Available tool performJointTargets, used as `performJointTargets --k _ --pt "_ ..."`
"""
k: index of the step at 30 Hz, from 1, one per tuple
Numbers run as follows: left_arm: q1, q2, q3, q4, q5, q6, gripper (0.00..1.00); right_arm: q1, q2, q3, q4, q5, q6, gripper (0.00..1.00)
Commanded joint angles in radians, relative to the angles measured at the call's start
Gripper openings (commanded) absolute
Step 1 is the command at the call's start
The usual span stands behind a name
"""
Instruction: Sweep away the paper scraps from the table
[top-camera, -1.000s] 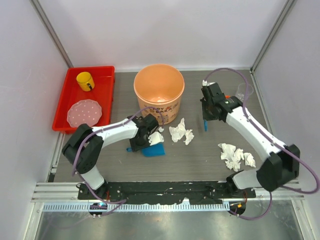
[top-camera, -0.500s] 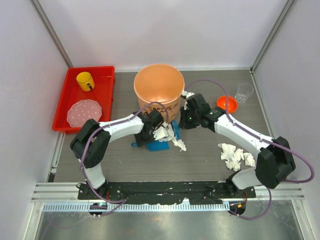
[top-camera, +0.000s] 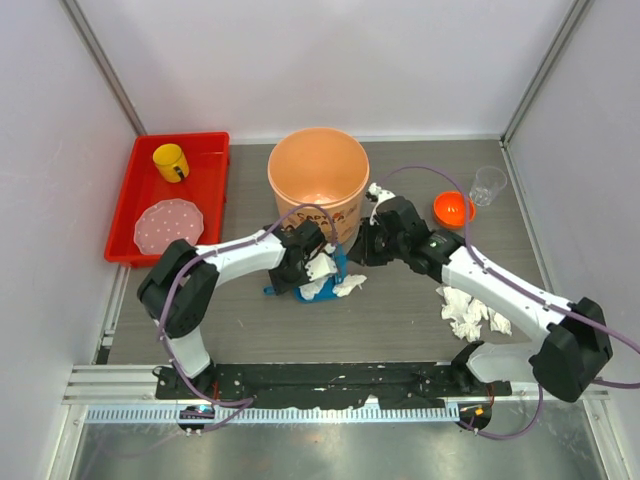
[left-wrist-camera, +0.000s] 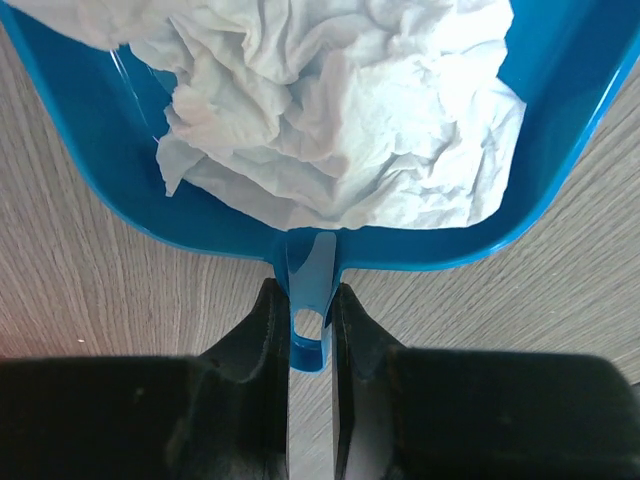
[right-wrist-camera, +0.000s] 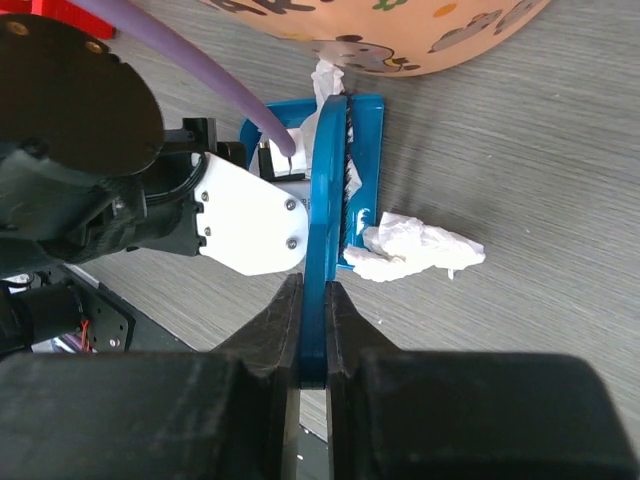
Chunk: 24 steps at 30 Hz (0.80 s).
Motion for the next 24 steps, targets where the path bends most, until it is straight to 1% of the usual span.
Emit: performJointTargets --k 1,2,3,4,5,6,7,9,11,13,14,17,18,19,20,22,24 --pt "-0.003 -0.043 -0.021 0.075 0.014 -0.007 0.0 0.019 -0.108 0.119 -0.109 0.068 -0.009 0.01" --pt "-0.003 -0.043 -0.026 0.081 0.016 -0.004 0.0 0.02 -0.118 0.133 -0.146 0.101 -0.021 0.01" --pt "-0.003 -0.046 -0.032 0.083 0.016 -0.001 0.0 0.019 -0.128 0.148 -0.181 0.182 -0.032 0.01" --pt "-0.003 -0.043 -0.035 0.084 0.014 0.002 0.0 0.019 -0.135 0.176 -0.253 0.227 -0.05 0.01" --pt "-0.003 -0.043 -0.035 0.08 0.014 0.01 0.0 0.02 -0.149 0.187 -0.285 0.267 -0.058 0.01" --pt "-0.002 -0.043 -0.038 0.077 0.014 0.017 0.0 0.019 -0.151 0.196 -0.316 0.345 -0.061 0.01" --pt "-0.003 -0.047 -0.041 0.066 0.02 0.027 0.0 0.019 -0.151 0.21 -0.377 0.38 -0.064 0.01" --pt "-0.003 -0.058 -0.055 0.061 0.031 0.056 0.0 0.019 -0.123 0.207 -0.434 0.474 -0.063 0.01" --pt "-0.005 -0.076 -0.064 0.052 0.046 0.071 0.0 0.019 -0.099 0.181 -0.497 0.497 -0.051 0.01" --pt "-0.005 -0.087 -0.072 0.042 0.052 0.074 0.0 0.019 -0.076 0.138 -0.502 0.459 -0.043 0.01" --pt "-0.005 -0.087 -0.075 0.04 0.078 0.076 0.0 0.019 -0.075 0.122 -0.493 0.447 -0.035 0.01" --pt "-0.011 -0.08 -0.077 0.035 0.083 0.077 0.0 0.019 -0.08 0.082 -0.418 0.381 -0.017 0.01" --pt "-0.015 -0.073 -0.072 0.035 0.085 0.073 0.0 0.02 -0.071 0.072 -0.389 0.329 -0.008 0.01" --pt "-0.018 -0.067 -0.069 0.037 0.085 0.071 0.0 0.022 -0.063 0.044 -0.31 0.228 -0.002 0.01" --pt "-0.026 -0.057 -0.064 0.032 0.089 0.07 0.0 0.028 -0.057 0.026 -0.262 0.183 0.009 0.01" --pt "-0.031 -0.05 -0.052 0.032 0.098 0.064 0.0 0.065 -0.034 0.003 -0.148 0.131 0.034 0.01" --pt "-0.032 -0.05 -0.041 0.031 0.109 0.057 0.0 0.114 -0.022 0.012 -0.099 0.092 0.044 0.01"
